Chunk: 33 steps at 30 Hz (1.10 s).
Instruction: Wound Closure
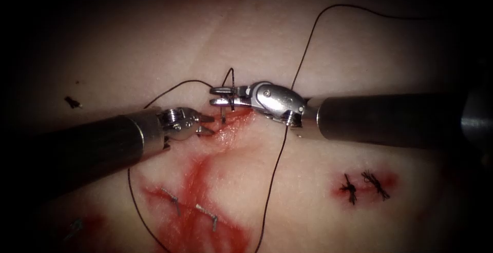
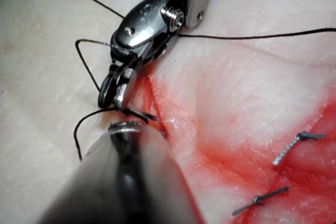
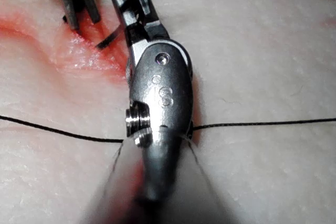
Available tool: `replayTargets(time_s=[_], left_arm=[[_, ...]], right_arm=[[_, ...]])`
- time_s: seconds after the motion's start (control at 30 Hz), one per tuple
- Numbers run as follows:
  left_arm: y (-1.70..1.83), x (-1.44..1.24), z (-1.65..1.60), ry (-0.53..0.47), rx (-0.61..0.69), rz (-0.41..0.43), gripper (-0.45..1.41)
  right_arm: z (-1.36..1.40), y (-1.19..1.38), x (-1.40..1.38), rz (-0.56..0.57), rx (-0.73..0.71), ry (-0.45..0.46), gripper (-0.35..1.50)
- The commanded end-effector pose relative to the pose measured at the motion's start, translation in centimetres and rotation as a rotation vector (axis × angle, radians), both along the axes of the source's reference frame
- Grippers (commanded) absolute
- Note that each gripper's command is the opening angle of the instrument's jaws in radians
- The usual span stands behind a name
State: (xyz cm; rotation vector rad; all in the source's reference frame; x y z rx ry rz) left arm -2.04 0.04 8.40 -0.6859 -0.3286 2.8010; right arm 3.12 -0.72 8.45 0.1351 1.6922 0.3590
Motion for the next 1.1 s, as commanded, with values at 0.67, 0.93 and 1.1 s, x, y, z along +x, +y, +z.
replayTargets(time_s=[0.67, 0.93, 1.1], left_arm=[[-0.62, -0.39, 0.06, -0.082, -0.07, -0.071, 0.09], [-0.63, -0.38, 0.04, -0.082, -0.063, -0.065, 0.07], [-0.66, -0.38, 0.07, -0.078, -0.059, -0.058, 0.07]], right_arm=[[0.04, 0.13, 0.1, -0.018, 0.06, -0.003, -0.35], [0.07, 0.08, 0.11, -0.066, 0.052, -0.046, -0.35], [0.05, 0.13, 0.13, -0.096, 0.052, -0.045, -0.35]])
